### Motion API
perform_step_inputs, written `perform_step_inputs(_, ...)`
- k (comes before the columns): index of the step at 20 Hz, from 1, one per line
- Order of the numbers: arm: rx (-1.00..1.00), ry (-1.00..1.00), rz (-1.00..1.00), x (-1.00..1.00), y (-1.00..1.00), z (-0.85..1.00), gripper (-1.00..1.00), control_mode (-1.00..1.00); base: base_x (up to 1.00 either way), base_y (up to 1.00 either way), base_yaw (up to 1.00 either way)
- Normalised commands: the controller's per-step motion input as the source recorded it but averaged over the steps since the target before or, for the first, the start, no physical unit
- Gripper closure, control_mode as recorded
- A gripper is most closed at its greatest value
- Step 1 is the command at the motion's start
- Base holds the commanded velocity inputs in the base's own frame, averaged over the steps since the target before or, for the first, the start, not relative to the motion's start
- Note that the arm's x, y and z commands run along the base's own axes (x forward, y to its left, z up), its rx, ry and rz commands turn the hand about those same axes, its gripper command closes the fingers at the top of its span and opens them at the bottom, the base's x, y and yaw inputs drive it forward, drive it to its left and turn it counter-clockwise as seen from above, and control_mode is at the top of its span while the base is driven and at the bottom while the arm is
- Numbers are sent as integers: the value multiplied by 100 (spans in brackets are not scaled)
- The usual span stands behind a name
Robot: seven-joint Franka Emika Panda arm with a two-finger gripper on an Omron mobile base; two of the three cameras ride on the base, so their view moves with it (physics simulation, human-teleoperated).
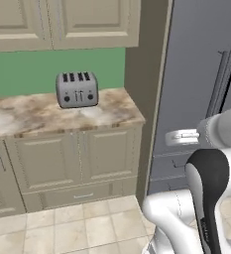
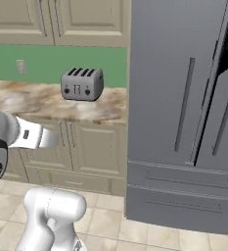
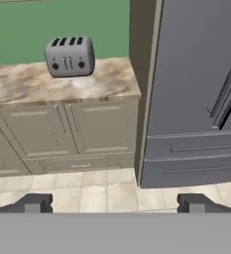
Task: Place one of the steaks on the plate and the other in the bowl. Then place the bowl in the fridge.
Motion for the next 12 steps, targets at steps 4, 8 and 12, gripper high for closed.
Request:
perform_step_inputs(4,0,0,0,0,0,0,-100,100,4,-100,0)
perform_step_inputs(8,0,0,0,0,0,0,-100,100,0,-100,0)
perform_step_inputs(12,0,0,0,0,0,0,-100,100,3,-100,0)
